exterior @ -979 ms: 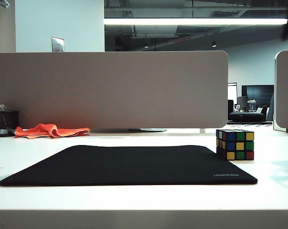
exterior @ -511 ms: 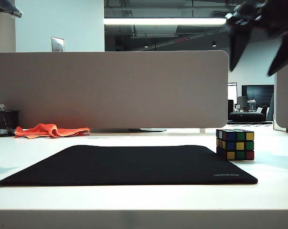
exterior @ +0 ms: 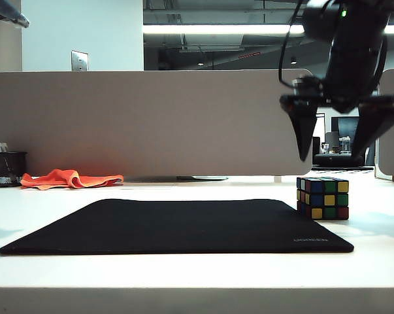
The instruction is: Pick up the cube on the right side of the mouse pad, then place it in the center of the mouse pad.
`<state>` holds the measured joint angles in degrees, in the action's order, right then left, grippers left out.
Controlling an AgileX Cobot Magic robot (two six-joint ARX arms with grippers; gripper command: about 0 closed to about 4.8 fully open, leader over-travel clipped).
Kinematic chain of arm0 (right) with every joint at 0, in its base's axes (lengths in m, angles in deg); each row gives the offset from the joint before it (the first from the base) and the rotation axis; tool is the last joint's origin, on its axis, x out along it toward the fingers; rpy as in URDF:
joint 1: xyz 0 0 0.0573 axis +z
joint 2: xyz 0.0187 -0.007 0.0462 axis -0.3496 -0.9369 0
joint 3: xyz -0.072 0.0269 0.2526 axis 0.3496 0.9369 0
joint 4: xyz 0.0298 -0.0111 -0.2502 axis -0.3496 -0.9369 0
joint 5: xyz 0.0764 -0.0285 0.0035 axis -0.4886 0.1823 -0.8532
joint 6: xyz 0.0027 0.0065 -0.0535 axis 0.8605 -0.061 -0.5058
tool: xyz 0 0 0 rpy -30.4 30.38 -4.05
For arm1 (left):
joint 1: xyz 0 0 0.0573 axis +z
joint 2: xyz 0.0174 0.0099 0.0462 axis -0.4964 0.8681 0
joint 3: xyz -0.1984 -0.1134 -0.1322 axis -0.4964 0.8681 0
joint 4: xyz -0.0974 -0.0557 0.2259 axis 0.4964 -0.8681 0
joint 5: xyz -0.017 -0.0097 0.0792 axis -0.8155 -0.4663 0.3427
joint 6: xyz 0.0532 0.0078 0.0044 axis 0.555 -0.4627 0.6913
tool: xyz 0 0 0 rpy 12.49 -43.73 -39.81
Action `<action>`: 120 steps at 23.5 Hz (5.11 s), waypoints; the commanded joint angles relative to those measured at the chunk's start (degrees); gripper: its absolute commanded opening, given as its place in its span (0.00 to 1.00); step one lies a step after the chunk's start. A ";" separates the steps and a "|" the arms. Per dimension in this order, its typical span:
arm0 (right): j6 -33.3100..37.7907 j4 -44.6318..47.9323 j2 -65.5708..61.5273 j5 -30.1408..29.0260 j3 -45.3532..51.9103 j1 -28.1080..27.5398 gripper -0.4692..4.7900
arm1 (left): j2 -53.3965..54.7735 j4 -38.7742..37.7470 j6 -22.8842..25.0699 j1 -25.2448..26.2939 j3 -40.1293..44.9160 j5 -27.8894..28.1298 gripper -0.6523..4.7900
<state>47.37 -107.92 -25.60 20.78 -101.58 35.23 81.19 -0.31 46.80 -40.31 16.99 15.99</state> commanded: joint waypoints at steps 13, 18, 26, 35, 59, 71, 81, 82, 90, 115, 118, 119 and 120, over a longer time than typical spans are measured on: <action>0.98 3.91 -6.14 -1.66 -0.31 0.04 0.96 | -0.11 -1.88 0.24 0.04 -0.28 -0.61 0.76; 0.96 4.11 -6.12 -1.33 -0.31 0.02 0.77 | -0.11 -1.86 0.24 0.04 -0.28 -0.59 0.76; 0.92 4.50 -6.12 -0.13 -0.31 0.02 0.67 | -0.11 -1.86 0.26 0.04 -0.28 -0.61 0.76; -2.99 3.61 -4.07 2.21 -0.70 0.02 0.67 | -0.11 -1.88 0.44 0.04 -0.28 -0.59 0.76; 0.35 6.69 -0.07 -4.04 -10.12 19.41 0.64 | -0.04 -5.14 14.43 0.04 -0.28 0.85 0.75; 0.31 8.24 -13.22 -5.35 -10.10 20.13 0.67 | -0.04 -7.34 14.40 0.09 -0.28 2.40 0.75; -3.48 1.22 -5.22 1.66 -15.69 19.89 0.97 | -0.07 -7.96 14.43 0.11 -0.28 2.43 0.74; -3.65 2.12 -1.51 4.90 -15.69 19.78 0.90 | -0.11 -7.98 14.40 0.11 -0.28 3.19 0.71; -3.65 1.03 20.41 14.25 -14.40 18.91 0.09 | -6.82 -6.95 10.49 -2.12 -0.28 15.65 0.11; -0.68 2.54 93.79 15.63 44.59 19.06 0.09 | -32.28 -5.97 -2.03 -10.64 13.20 20.37 0.11; -1.14 11.91 98.86 15.45 48.65 19.08 0.09 | -32.68 4.15 -1.95 -10.64 19.80 20.17 0.11; -1.18 15.15 98.62 15.52 49.94 19.21 0.09 | -32.72 7.28 -1.95 -10.67 21.81 20.17 0.11; -1.31 17.51 98.71 15.69 51.25 18.95 0.09 | -32.74 11.45 -1.92 -10.64 24.39 20.20 0.11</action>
<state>45.97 -96.14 72.86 36.45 -51.55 54.35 48.47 3.58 44.62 -50.99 38.73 36.25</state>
